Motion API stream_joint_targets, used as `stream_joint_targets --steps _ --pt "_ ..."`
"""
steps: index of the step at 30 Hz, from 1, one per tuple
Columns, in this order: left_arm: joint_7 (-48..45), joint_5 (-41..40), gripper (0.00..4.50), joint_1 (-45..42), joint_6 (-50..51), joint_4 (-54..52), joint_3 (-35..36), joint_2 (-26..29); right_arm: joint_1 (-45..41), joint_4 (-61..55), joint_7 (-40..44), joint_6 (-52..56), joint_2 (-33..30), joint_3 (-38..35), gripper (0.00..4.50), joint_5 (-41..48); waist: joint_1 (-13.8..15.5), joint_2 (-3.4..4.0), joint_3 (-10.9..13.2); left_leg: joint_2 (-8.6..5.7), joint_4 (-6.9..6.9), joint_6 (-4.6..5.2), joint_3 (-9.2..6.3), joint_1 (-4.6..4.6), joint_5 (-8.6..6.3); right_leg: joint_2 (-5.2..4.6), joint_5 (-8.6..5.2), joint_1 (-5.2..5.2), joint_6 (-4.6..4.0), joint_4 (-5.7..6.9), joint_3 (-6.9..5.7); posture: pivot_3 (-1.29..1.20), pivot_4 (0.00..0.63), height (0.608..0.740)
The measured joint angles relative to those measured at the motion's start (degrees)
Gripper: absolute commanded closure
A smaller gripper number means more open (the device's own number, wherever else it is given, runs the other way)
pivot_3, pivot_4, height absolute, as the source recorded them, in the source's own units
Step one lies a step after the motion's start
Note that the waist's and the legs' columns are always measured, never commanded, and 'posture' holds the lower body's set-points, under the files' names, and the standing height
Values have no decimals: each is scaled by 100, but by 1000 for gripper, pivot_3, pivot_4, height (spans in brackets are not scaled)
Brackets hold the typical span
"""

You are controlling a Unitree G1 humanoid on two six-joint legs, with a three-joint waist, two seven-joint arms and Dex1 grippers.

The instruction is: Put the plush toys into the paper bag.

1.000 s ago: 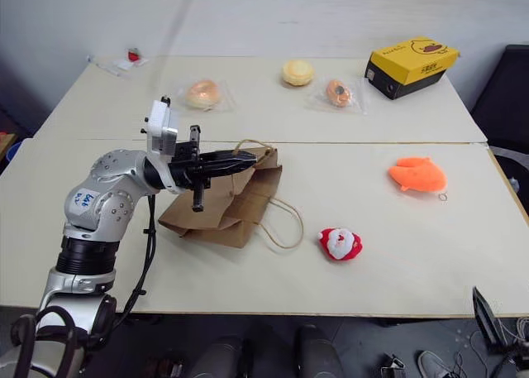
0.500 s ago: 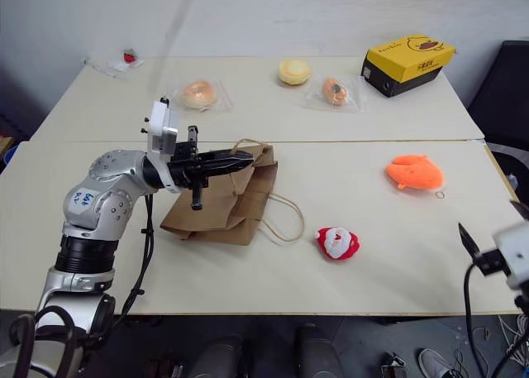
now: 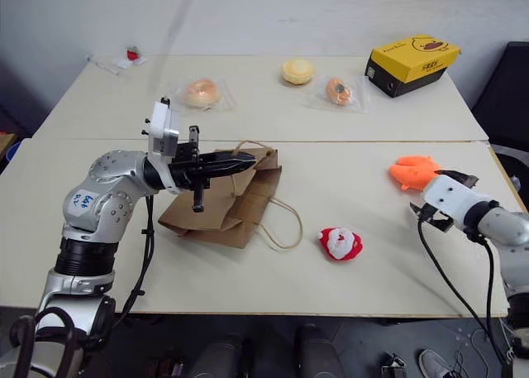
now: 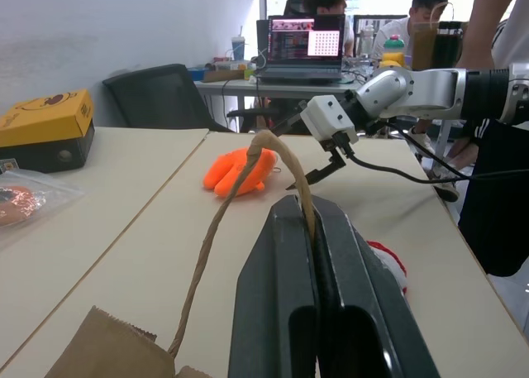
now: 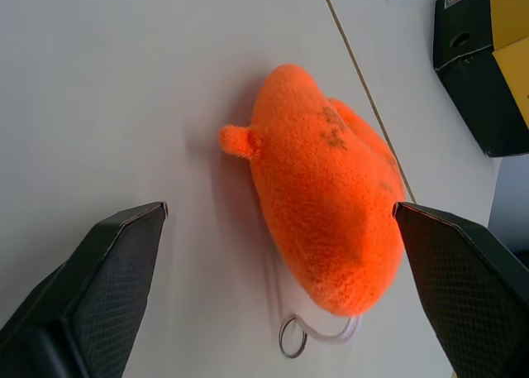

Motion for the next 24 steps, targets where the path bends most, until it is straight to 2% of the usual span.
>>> stream_joint_targets --steps 7,8,10,20,22,24 --pt "52 0 4500 -1 0 -14 2 -19 -1141 1143 -133 -294 84 662 41 -446 6 0 0 1 0 -3 0 -2 1 0 0 -2 0 1 -1 0 150 740" --pt "65 -1 4500 -1 0 -19 2 -24 -1191 1267 -137 -285 98 736 207 -495 25 0 0 1 1 -2 -1 -4 1 -2 0 -2 0 2 -3 0 150 740" --pt "99 -2 4500 1 0 -26 5 -26 -1317 1530 -142 -279 137 822 624 -527 27 0 0 1 3 -2 -1 -7 1 -4 0 -2 0 2 -3 0 150 740" --pt "109 -51 4500 8 23 -39 18 -29 -1745 2216 -161 -436 136 986 4101 -560 -7 0 0 1 4 -3 -1 -7 2 -2 0 -3 0 3 -4 0 150 740" --pt "107 -96 4500 11 80 -62 54 -17 -1760 2275 -119 -540 136 988 4496 -558 -7 0 0 1 4 -3 -1 -7 2 -2 0 -4 0 3 -5 0 150 740" --pt "79 -221 4500 42 158 -175 170 18 -1760 2281 -42 -708 136 990 4496 -530 -11 0 0 1 4 -3 -1 -7 2 -2 0 -4 0 6 -4 0 150 740"
